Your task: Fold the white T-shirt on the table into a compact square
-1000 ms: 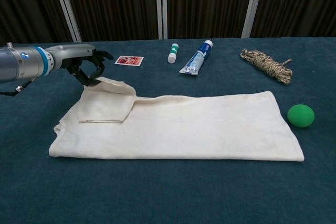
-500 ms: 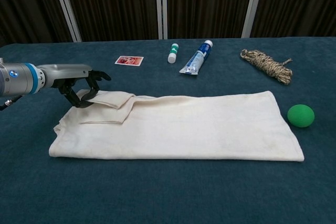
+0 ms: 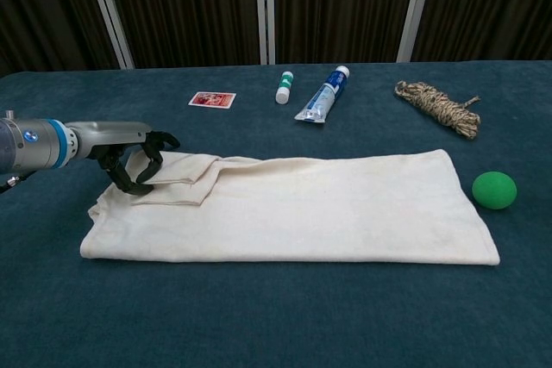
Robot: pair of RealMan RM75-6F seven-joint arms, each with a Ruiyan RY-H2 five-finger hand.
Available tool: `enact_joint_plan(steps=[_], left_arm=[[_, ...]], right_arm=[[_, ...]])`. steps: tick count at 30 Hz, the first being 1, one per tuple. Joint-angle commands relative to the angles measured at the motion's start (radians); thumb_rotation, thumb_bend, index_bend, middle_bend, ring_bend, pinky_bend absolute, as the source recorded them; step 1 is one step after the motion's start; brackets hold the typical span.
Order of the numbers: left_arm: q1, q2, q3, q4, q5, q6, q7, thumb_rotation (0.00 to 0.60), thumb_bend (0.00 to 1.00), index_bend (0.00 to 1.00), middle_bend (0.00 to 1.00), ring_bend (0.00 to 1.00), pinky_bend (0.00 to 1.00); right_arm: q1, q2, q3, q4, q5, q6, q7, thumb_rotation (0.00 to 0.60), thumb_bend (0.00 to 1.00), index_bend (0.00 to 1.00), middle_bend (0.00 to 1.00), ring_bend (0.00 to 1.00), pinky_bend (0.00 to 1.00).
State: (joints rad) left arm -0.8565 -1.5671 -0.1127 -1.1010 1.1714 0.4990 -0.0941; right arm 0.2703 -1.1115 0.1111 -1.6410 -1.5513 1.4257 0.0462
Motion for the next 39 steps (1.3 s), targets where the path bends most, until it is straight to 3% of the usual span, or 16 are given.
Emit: enact_joint_plan(steps=[1,3,7,19,29,39], left_arm=[[0.0,0.011,0.002,-0.01,-0.002,-0.004,-0.001,0.6,0.07,0.3,0.0,0.0,0.0],[0.001,0.024,0.001,-0.023,-0.002,-0.004,-0.004,0.6,0.01,0.18,0.0,0.0,0.0],[0.01,0.075,-0.006,-0.079,-0.002,0.002,-0.022,0.6,0.0,0.05,0.0,0.0,0.0],[0.06,0.262,-0.037,-0.251,0.012,0.117,-0.032,0.6,0.0,0.0,0.0,0.0,0.0],[0.213,0.43,-0.05,-0.456,-0.007,0.463,0.132,0.6,0.0,0.0,0.0,0.0,0.0],[0.399,0.514,-0.003,-0.674,-0.075,0.759,0.306,0.6,0.0,0.0,0.0,0.0,0.0]], right_arm=[[-0.001,0.001,0.001,0.0,0.0,0.001,0.001,0.6,0.0,0.08,0.0,0.0,0.0],[-0.001,0.001,0.002,-0.001,0.0,0.002,0.002,0.6,0.0,0.08,0.0,0.0,0.0],[-0.003,0.003,0.002,-0.004,-0.003,0.005,0.004,0.6,0.0,0.08,0.0,0.0,0.0],[-0.008,0.01,0.001,-0.018,-0.016,0.018,0.001,0.6,0.0,0.08,0.0,0.0,0.0],[-0.007,0.011,-0.005,-0.024,-0.02,0.008,-0.01,0.6,0.0,0.08,0.0,0.0,0.0],[0.005,0.001,-0.016,-0.017,-0.024,-0.025,-0.022,0.6,0.0,0.12,0.0,0.0,0.0]])
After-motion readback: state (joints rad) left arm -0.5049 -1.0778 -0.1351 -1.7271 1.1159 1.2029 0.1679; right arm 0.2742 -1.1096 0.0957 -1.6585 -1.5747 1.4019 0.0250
